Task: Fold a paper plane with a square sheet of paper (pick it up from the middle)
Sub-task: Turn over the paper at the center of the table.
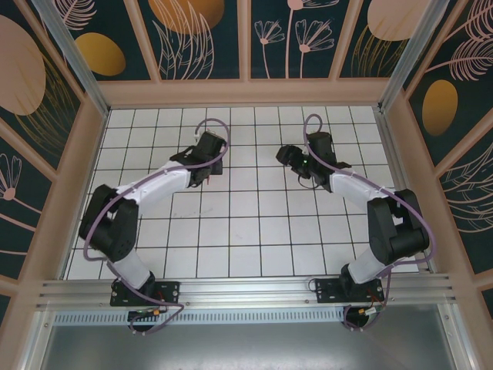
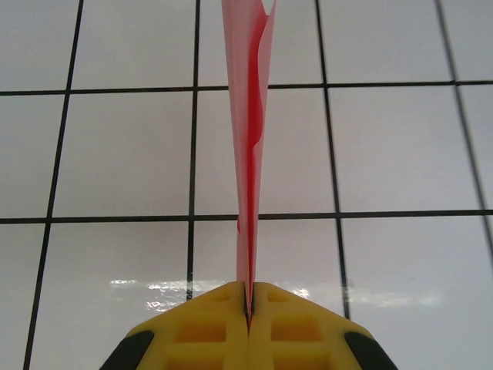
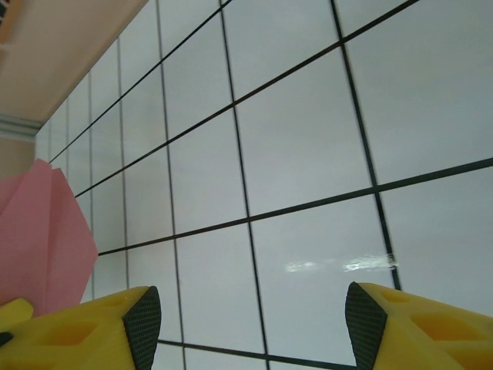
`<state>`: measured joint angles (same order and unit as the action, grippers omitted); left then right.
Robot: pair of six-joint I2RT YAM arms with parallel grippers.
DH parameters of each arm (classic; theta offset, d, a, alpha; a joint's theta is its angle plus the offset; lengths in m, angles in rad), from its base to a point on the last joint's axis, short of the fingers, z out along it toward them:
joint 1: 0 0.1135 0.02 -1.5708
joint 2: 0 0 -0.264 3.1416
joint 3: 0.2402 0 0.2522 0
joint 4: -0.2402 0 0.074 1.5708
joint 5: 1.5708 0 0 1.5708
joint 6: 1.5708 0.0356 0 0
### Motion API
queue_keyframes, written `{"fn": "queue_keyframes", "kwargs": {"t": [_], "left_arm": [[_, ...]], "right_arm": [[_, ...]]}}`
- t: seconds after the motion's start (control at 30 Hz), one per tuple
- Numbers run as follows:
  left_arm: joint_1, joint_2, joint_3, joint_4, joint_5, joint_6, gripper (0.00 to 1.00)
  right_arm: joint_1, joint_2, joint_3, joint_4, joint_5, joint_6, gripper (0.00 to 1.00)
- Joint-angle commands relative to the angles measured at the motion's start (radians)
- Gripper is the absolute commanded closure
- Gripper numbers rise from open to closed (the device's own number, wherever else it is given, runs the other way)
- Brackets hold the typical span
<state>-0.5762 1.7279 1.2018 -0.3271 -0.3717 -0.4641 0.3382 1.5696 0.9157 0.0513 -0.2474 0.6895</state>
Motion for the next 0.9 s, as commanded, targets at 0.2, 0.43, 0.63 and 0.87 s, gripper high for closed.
{"fn": "queue_keyframes", "kwargs": {"t": [0.2, 0.43, 0.63, 0.87], "left_arm": [[-0.056, 0.255, 0.175, -0.113, -0.035, -0.056, 0.87], [-0.055, 0.267, 0.208, -0.041, 0.124, -0.074, 0.52], [0.026, 0.15, 0.099, 0.105, 0.302, -0.109, 0.34], [0.188, -0.002, -0.09, 0.253, 0.416, -0.22, 0.22]], "right_arm": [[-0.023, -0.049, -0.066, -0.082, 0.146, 0.075, 0.34], [-0.022, -0.085, -0.105, -0.077, 0.157, 0.089, 0.34], [0.055, -0.052, -0.07, -0.035, 0.132, 0.077, 0.36], [0.288, 0.152, 0.094, 0.03, 0.155, 0.137, 0.58]]}}
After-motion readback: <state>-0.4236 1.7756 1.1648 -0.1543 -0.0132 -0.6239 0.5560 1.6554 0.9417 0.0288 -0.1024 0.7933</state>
